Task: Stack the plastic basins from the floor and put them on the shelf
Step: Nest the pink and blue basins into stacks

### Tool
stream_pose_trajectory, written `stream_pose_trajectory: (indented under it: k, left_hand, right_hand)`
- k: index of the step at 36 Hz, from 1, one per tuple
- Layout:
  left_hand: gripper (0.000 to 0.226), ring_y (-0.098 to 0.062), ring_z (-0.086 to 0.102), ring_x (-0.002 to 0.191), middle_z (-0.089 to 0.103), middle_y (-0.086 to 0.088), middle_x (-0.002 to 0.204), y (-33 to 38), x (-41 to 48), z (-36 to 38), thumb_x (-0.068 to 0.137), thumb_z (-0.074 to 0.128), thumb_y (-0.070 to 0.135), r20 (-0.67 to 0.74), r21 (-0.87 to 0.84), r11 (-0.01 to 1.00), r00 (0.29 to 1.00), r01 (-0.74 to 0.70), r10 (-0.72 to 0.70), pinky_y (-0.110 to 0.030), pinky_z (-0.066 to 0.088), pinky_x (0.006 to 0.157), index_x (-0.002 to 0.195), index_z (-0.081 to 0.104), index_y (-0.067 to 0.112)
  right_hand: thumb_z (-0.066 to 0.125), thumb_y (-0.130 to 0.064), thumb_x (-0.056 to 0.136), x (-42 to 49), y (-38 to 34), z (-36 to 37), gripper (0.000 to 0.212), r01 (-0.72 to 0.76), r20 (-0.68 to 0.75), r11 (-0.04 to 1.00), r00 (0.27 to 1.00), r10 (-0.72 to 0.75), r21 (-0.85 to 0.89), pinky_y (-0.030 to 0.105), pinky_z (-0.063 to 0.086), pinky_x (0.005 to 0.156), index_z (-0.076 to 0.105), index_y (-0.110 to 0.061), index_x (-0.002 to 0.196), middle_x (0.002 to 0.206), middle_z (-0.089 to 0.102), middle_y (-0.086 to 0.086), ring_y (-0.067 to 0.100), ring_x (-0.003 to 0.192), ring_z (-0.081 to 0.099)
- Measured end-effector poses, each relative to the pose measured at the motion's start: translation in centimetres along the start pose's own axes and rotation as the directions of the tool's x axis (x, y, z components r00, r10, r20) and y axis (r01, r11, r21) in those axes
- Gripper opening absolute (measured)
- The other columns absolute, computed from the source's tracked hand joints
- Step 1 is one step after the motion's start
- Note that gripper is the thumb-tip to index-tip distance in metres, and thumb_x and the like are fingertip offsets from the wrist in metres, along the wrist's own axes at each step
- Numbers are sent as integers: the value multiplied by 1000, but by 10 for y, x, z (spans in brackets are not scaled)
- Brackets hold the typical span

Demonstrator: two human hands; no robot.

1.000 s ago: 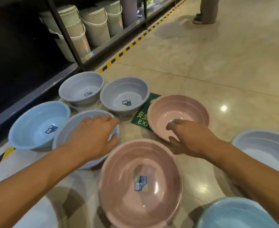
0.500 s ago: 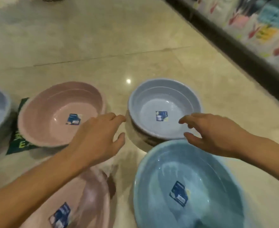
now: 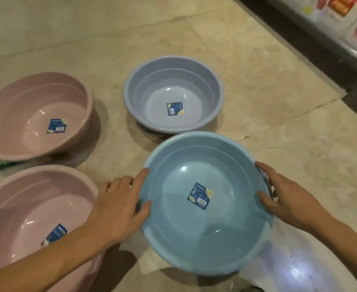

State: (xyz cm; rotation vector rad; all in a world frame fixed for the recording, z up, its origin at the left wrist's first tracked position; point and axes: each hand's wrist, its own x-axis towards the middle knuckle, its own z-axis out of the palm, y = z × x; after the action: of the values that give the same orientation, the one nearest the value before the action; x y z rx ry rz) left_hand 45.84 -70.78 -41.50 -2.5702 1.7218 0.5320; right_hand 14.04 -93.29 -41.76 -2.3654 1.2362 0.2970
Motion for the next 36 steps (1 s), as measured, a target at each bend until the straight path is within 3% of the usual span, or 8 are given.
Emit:
stream_pose_trajectory:
  k: [5,9,13,20,22,30,33,36]
  left_hand:
    - [81,-15,52,111,50,9,124,5,-7,9,86,49,55,71,-434,898,996,79,-53,-35,46,96,155,10,39]
    - [72,-3,51,103,45,32,113,3,-16,0,92,62,34,-4,-519,854,999,41,-51,-17,39,83,140,15,59]
    - [74,0,54,104,53,17,124,-18,-22,-18,89,64,33,-86,-543,838,988,64,-131,-17,41,81,152,26,44]
    - [71,20,54,107,58,24,129,-71,-60,-82,86,67,18,-262,-635,766,906,98,-333,-6,47,84,145,41,47]
    - [69,18,55,108,58,28,127,-91,-81,-99,82,65,29,-283,-625,770,882,129,-377,-18,49,90,143,41,49]
    - [64,-1,59,77,61,24,88,-169,-175,-114,87,70,26,-293,-572,755,780,320,-552,-27,46,66,137,41,54]
    - [70,-4,60,78,60,24,92,-192,-204,-102,73,62,54,-273,-590,722,752,362,-600,-32,50,71,140,40,53]
    - [68,-13,57,74,59,11,93,-212,-231,-83,73,63,51,-248,-636,669,719,385,-649,-32,52,71,137,42,54]
  right_hand:
    - [56,-36,91,-3,-2,9,74,14,-67,997,998,-9,79,36,46,57,15,-41,152,85,54,-9,11,65,53]
    - [58,-37,89,-9,-8,0,72,38,-125,992,992,-23,120,36,51,56,22,-44,150,89,62,-10,8,61,58]
    - [66,-32,85,-10,-29,-26,72,113,-196,985,977,-85,134,30,47,51,31,-46,146,77,64,-13,11,57,62]
    - [64,-35,81,16,-114,-77,66,353,-296,934,900,-321,62,25,40,48,34,-53,137,68,60,-16,5,68,61]
    - [64,-37,80,28,-148,-84,68,424,-276,905,875,-398,37,24,38,48,36,-45,141,65,57,-17,-2,74,60]
    - [57,-48,80,66,-276,-75,70,657,-120,751,742,-659,-62,41,51,57,32,-37,144,64,57,-11,6,61,56]
    - [56,-48,81,71,-311,-58,70,707,-78,704,700,-710,-70,40,49,58,30,-36,145,63,58,-8,6,60,56]
    - [52,-52,80,73,-336,-36,70,744,-39,664,663,-747,-68,43,52,61,28,-37,144,65,61,-6,10,62,58]
